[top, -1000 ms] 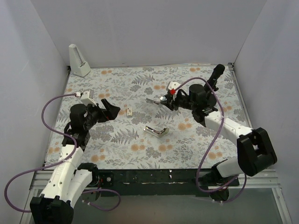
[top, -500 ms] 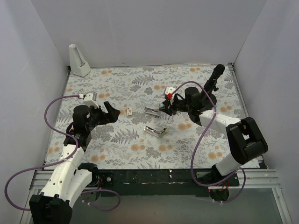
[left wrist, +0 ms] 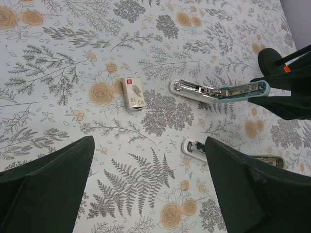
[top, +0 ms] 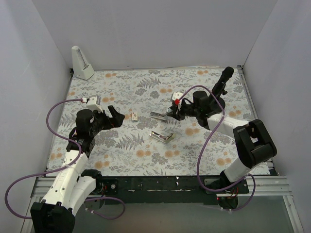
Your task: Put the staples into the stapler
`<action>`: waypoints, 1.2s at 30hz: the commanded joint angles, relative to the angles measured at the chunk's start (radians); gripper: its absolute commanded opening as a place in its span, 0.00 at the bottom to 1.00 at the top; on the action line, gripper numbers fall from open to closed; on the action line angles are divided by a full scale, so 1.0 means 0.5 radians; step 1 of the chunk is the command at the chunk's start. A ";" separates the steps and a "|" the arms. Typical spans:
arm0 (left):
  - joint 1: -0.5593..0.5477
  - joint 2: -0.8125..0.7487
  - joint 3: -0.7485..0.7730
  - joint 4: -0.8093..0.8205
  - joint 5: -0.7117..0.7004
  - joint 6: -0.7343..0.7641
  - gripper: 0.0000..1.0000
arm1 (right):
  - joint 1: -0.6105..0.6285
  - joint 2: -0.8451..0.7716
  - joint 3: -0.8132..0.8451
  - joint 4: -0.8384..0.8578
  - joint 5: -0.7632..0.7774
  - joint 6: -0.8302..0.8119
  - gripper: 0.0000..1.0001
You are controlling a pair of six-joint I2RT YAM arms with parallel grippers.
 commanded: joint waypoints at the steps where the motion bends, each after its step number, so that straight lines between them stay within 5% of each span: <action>1: -0.011 -0.002 -0.016 0.000 -0.029 0.030 0.98 | -0.014 0.009 -0.012 0.012 0.006 -0.073 0.04; 21: -0.011 -0.005 -0.019 -0.003 -0.032 0.030 0.98 | -0.060 0.018 -0.022 -0.068 0.025 -0.128 0.20; 36: -0.011 0.007 -0.019 -0.003 -0.026 0.027 0.98 | -0.060 -0.080 0.012 -0.154 0.098 -0.153 0.60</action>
